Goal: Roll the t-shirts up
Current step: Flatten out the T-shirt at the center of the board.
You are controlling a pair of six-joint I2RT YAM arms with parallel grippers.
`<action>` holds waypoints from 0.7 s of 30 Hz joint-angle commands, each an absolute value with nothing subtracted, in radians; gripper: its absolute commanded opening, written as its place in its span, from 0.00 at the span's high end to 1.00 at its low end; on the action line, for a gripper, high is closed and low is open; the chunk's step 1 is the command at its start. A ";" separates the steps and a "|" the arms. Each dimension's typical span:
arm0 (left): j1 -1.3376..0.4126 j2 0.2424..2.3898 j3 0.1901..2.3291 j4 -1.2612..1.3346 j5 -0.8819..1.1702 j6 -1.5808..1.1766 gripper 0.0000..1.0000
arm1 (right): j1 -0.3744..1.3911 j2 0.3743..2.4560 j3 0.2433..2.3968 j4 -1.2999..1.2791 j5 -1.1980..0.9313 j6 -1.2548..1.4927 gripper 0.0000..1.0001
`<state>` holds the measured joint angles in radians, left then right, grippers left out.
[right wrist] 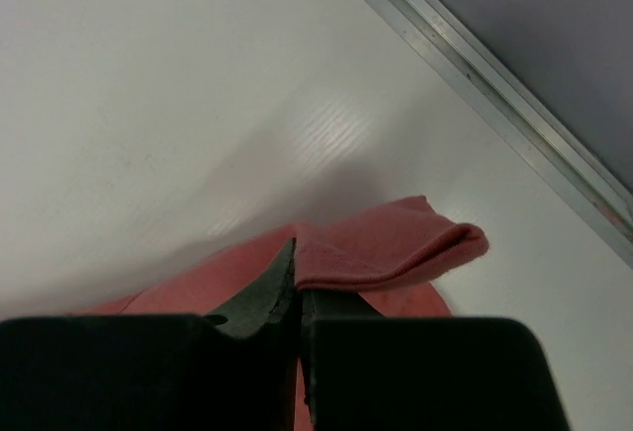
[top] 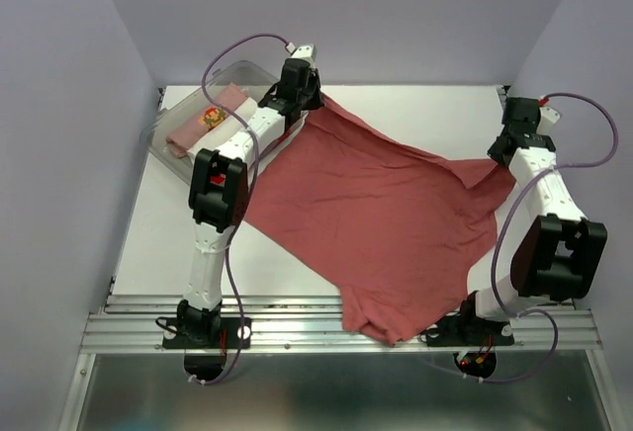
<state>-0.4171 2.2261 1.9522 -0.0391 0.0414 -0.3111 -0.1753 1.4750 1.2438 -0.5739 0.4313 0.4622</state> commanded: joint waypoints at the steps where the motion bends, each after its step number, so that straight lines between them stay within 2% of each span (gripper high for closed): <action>1: -0.407 2.261 2.135 0.002 0.060 -0.247 1.00 | -0.181 1.551 1.331 -0.416 0.503 0.457 0.99; 11: -0.391 2.430 2.328 0.002 0.097 -0.230 1.00 | -0.190 1.752 1.488 -0.339 0.561 0.393 0.99; 21: -0.394 2.499 2.434 0.014 0.158 -0.239 1.00 | -0.222 1.763 1.525 -0.336 0.608 0.380 0.99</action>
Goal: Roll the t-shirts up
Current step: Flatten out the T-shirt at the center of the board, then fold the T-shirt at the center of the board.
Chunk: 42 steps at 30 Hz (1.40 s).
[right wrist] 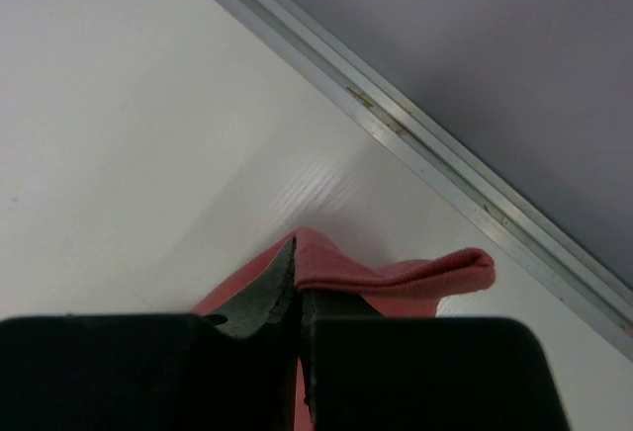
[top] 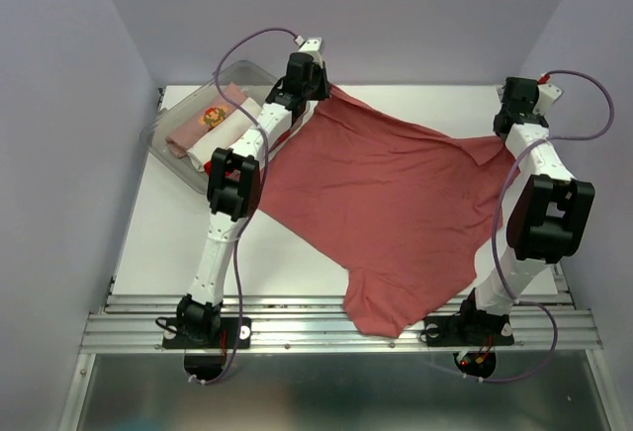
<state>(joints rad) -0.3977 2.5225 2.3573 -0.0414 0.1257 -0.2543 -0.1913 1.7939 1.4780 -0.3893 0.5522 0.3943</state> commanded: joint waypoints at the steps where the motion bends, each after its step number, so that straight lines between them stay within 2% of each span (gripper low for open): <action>1: -0.394 2.500 2.437 0.017 0.160 -0.244 1.00 | -0.232 1.758 1.528 -0.336 0.597 0.380 0.99; 8: -0.396 2.508 2.442 0.028 0.189 -0.258 1.00 | -0.232 1.721 1.513 -0.340 0.548 0.390 0.99; 15: -0.394 2.488 2.416 0.026 0.210 -0.238 1.00 | -0.232 1.571 1.359 -0.471 0.430 0.524 0.99; 30: -0.371 2.247 2.106 -0.026 0.210 -0.196 1.00 | -0.232 1.229 1.094 -0.611 0.238 0.612 0.99; 36: -0.359 2.241 2.082 -0.037 0.207 -0.193 1.00 | -0.232 1.135 0.930 -0.601 0.149 0.684 0.99; 42: -0.342 2.256 2.089 -0.063 0.195 -0.195 1.00 | -0.232 1.075 0.870 -0.614 0.072 0.704 0.99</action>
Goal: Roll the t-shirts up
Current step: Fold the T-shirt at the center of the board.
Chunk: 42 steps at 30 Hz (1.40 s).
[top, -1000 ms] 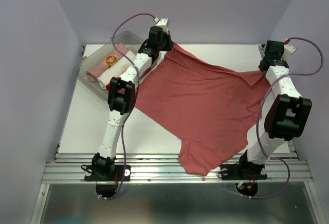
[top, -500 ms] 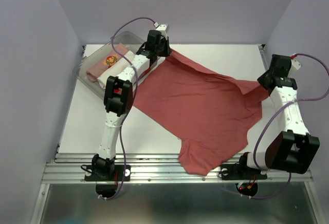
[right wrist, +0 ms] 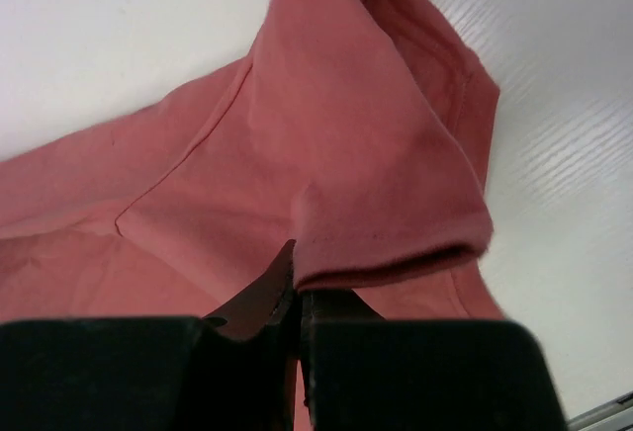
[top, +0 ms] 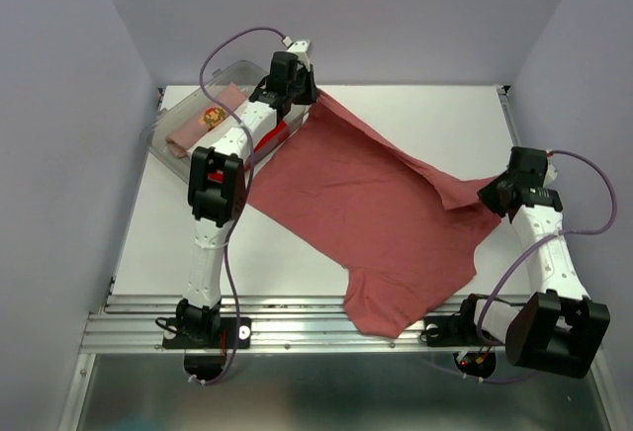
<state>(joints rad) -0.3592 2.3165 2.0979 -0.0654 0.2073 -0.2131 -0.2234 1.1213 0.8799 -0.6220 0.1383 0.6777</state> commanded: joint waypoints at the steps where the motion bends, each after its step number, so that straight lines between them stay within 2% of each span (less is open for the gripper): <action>1: -0.341 2.266 2.092 -0.072 0.195 -0.193 1.00 | -0.232 1.060 0.865 -0.617 0.066 0.709 0.99; 17: -0.339 2.217 1.977 -0.084 0.173 -0.187 1.00 | -0.221 0.907 0.698 -0.658 -0.064 0.742 0.99; 29: -0.339 2.163 1.879 -0.103 0.112 -0.196 1.00 | -0.117 0.861 0.617 -0.666 -0.084 0.801 0.98; 34: -0.339 2.158 1.870 -0.130 0.094 -0.213 0.98 | -0.026 0.833 0.585 -0.663 -0.094 0.873 0.84; 36: -0.339 2.158 1.878 -0.140 0.091 -0.219 0.89 | 0.017 0.825 0.583 -0.676 -0.077 0.894 0.72; 38: -0.339 2.158 1.893 -0.152 0.098 -0.227 0.85 | 0.058 0.821 0.592 -0.715 -0.049 0.914 0.60; 39: -0.339 2.155 1.896 -0.155 0.098 -0.230 0.80 | 0.058 0.819 0.597 -0.733 -0.041 0.917 0.59; 40: -0.339 2.146 1.899 -0.159 0.100 -0.236 0.68 | 0.058 0.815 0.610 -0.748 -0.029 0.920 0.54; 42: -0.339 2.132 1.902 -0.164 0.098 -0.238 0.61 | 0.058 0.804 0.635 -0.813 -0.008 0.923 0.36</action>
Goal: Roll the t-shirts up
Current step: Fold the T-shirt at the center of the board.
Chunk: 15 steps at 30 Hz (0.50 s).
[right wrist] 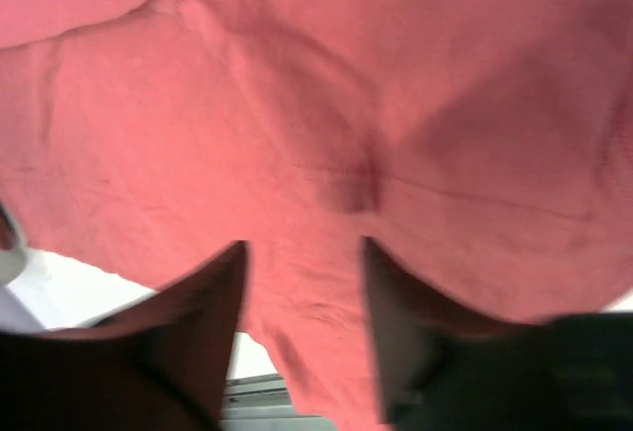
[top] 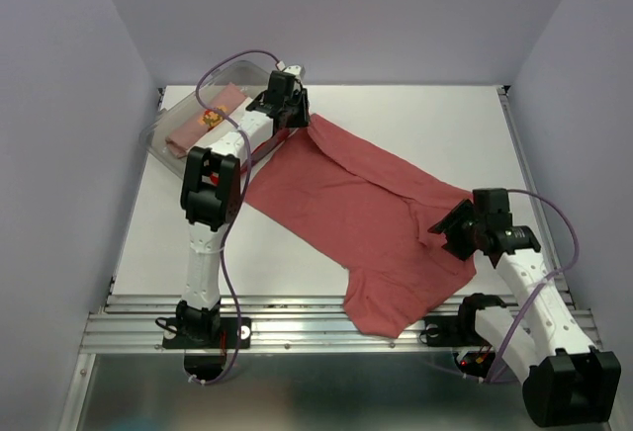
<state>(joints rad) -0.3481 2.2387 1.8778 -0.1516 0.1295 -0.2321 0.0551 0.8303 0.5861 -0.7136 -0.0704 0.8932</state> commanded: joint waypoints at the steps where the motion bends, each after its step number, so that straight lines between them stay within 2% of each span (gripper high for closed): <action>1: -0.339 2.119 1.905 -0.169 0.094 -0.239 0.52 | 0.058 0.789 0.664 -0.833 0.033 0.920 0.33; 9: -0.341 2.036 1.899 -0.178 0.095 -0.253 0.48 | 0.058 0.781 0.827 -0.953 0.259 0.873 0.33; 11: -0.351 2.031 1.891 -0.175 0.116 -0.261 0.48 | 0.058 0.830 0.847 -0.925 0.314 0.853 0.38; 12: -0.357 2.029 1.888 -0.175 0.121 -0.261 0.49 | 0.058 0.853 0.853 -0.904 0.322 0.841 0.39; 15: -0.394 2.046 1.881 -0.173 0.138 -0.267 0.64 | 0.058 0.963 0.856 -0.818 0.328 0.810 0.51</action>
